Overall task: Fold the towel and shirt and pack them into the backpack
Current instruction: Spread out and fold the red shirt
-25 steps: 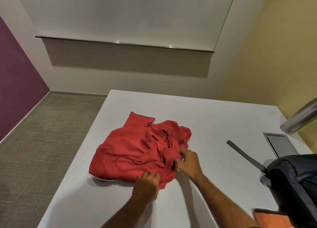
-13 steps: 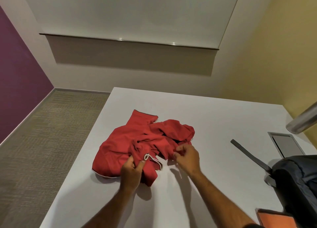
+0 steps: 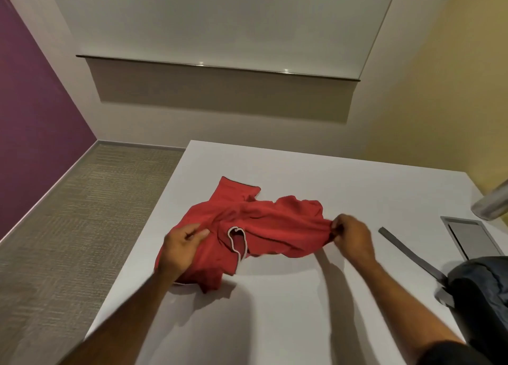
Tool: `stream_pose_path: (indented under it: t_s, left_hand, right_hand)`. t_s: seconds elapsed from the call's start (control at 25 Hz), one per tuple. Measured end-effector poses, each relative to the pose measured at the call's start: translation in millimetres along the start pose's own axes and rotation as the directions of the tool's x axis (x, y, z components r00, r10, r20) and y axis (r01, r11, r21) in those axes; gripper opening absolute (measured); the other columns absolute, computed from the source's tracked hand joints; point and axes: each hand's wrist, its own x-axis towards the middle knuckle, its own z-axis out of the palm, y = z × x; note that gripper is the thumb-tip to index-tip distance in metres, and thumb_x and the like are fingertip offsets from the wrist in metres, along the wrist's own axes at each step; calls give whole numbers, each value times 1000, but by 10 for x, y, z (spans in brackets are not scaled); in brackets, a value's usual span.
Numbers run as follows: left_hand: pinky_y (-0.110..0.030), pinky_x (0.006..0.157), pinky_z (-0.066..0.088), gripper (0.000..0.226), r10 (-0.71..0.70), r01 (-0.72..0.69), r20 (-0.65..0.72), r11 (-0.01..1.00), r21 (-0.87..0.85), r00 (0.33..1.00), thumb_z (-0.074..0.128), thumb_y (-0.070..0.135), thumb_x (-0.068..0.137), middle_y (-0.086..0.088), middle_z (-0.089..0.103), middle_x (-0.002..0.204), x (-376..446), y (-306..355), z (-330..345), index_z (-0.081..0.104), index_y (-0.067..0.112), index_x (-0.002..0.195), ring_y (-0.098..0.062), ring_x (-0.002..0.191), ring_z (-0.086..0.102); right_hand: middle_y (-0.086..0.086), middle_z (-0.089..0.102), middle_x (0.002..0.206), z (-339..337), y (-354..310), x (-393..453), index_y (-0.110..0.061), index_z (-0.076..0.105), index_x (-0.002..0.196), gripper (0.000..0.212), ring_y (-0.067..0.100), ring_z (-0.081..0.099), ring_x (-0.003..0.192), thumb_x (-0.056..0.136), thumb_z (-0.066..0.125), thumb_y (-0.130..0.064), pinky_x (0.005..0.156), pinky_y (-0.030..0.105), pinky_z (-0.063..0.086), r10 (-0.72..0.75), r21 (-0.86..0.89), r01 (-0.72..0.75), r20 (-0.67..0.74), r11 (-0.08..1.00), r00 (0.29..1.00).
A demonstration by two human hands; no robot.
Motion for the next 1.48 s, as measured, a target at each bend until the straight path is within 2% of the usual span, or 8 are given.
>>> stream_pose_path:
  t_s: [0.2, 0.44, 0.56, 0.68, 0.84, 1.08, 1.2, 1.48]
  left_hand:
    - [-10, 89, 46, 53, 301, -342, 199, 914, 217, 933, 70, 5, 87, 33, 70, 94, 382, 526, -408, 69, 58, 89, 7, 92, 66]
    - [-16, 77, 50, 14, 557, -564, 85, 811, 155, 826, 68, 15, 83, 21, 73, 86, 522, 1049, -603, 76, 15, 95, 1, 83, 66]
    - [-23, 71, 52, 17, 529, -587, 273, 781, 214, 804, 69, 26, 78, 10, 73, 81, 430, 910, -795, 79, 16, 87, -8, 76, 68]
    - [-17, 68, 51, 23, 97, -393, 603, 836, 382, 792, 79, 12, 74, 16, 74, 77, 226, 552, -819, 79, 35, 76, -2, 71, 67]
    - [-17, 64, 50, 32, -285, -260, 746, 813, 521, 603, 69, 8, 67, 10, 74, 75, -208, -73, -599, 75, 39, 70, -5, 66, 65]
    - [-26, 56, 48, 41, -242, 139, 130, 836, 530, 962, 76, 42, 78, 2, 63, 55, -542, -557, -673, 62, 8, 62, -12, 54, 59]
    - [-45, 67, 61, 30, -472, 527, -239, 798, 293, 849, 67, 31, 88, -11, 69, 67, -683, -736, -729, 62, 6, 71, -30, 63, 67]
    - [-35, 68, 52, 6, -720, 718, 5, 691, -90, 694, 68, 9, 89, -20, 70, 84, -970, -672, -488, 65, 7, 94, -31, 74, 63]
  right_hand:
    - [13, 68, 95, -867, 16, 317, -5, 67, 104, 43, 33, 64, 88, 65, 65, 13, 80, 39, 50, -178, -162, 137, -278, 977, 944]
    - [14, 66, 93, -1263, -118, 178, -2, 69, 97, 45, 29, 57, 86, 56, 53, 8, 76, 35, 47, -405, -188, 362, -534, 913, 742]
    - [1, 65, 87, -1035, 60, -203, -6, 71, 90, 34, 21, 57, 79, 63, 51, 2, 75, 30, 47, -511, -142, 499, -391, 855, 765]
    - [-17, 62, 77, -656, 445, -713, -29, 64, 83, 31, 5, 54, 65, 66, 54, -6, 62, 25, 48, -479, -21, 488, 155, 873, 864]
    - [-10, 71, 76, -301, 707, -1313, -23, 66, 79, 20, 6, 62, 65, 63, 55, -28, 60, 26, 50, -199, -101, 364, 689, 926, 697]
    - [-19, 70, 72, -281, 952, -1435, -37, 67, 73, 18, 3, 66, 67, 81, 72, -22, 68, 28, 54, 168, -37, -164, 170, 986, 971]
    - [3, 74, 93, -316, 1017, -1260, -24, 69, 90, 10, 24, 69, 81, 88, 69, -15, 81, 38, 55, 327, 15, -327, -17, 945, 945]
    - [-2, 65, 89, -287, 928, -799, -23, 61, 90, 13, 25, 65, 84, 80, 64, -15, 71, 41, 56, 197, -293, -120, 250, 949, 948]
